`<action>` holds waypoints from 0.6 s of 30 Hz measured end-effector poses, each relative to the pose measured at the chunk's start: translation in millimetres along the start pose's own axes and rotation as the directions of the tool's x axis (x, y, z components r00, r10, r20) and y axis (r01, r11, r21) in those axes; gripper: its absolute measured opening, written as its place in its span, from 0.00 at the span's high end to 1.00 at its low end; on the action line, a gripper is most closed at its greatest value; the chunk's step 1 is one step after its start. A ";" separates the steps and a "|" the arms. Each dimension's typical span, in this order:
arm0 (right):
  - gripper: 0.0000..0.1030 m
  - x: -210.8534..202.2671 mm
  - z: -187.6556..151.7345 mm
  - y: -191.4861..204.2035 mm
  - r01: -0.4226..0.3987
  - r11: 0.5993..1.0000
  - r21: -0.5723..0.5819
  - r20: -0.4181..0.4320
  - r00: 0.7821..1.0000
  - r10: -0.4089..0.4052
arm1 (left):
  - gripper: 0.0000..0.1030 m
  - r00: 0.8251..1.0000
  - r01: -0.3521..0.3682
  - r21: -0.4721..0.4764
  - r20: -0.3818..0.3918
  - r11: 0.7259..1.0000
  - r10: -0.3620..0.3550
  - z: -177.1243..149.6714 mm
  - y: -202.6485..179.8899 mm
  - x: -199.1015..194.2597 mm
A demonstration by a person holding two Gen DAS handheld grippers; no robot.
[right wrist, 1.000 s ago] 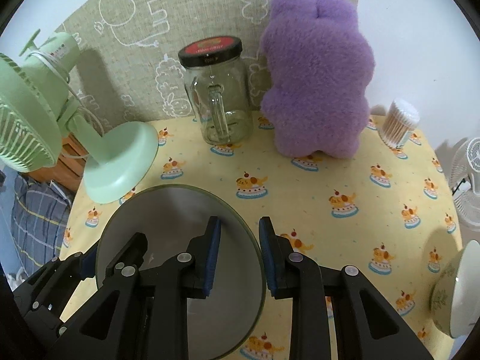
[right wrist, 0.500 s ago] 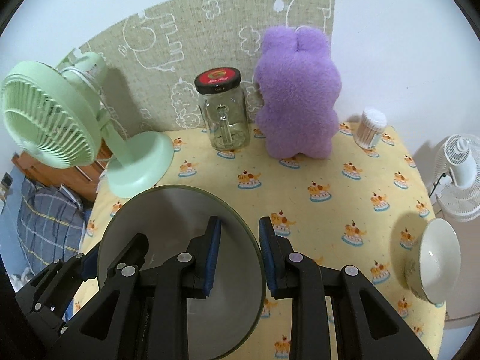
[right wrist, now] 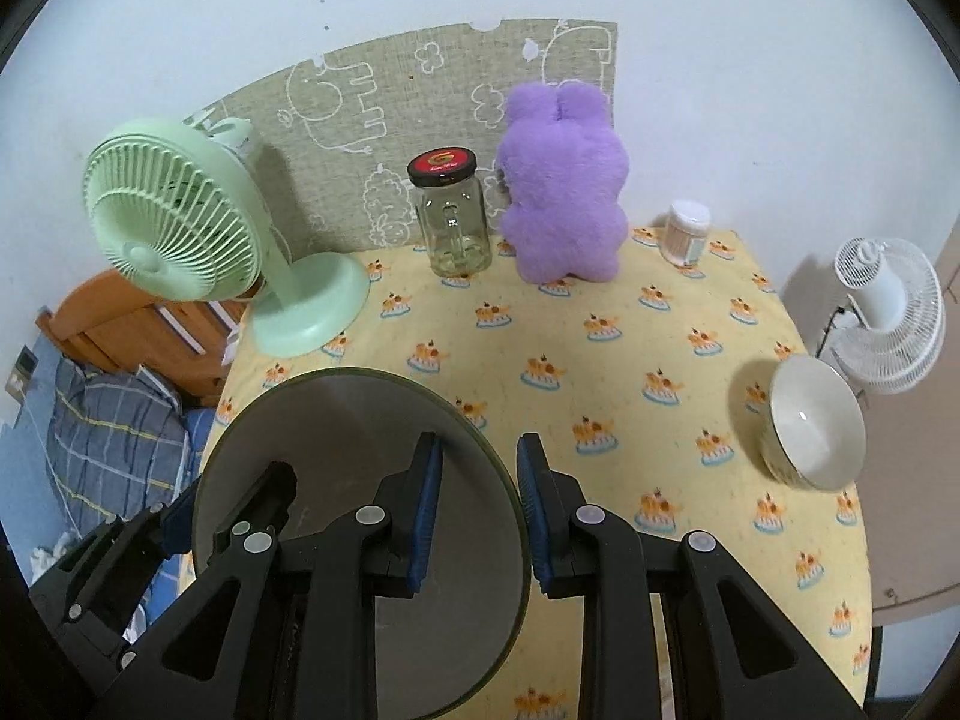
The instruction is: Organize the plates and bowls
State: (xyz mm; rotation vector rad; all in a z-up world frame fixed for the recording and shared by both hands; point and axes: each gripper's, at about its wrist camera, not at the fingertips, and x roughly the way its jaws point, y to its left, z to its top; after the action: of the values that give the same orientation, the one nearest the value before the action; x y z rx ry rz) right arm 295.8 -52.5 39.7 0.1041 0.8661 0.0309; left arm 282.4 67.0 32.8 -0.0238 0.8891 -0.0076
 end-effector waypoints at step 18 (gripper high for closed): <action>0.71 -64.9 -93.9 17.6 0.070 0.997 0.024 -0.004 0.998 -0.070 | 0.77 0.998 0.064 0.049 -0.026 0.997 -0.063 -86.6 19.9 -52.8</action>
State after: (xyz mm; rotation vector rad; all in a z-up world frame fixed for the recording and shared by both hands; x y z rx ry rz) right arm 182.5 -32.1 30.4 0.0965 0.8727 -0.0448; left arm 181.8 86.2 18.8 -0.0052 0.9119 -0.0896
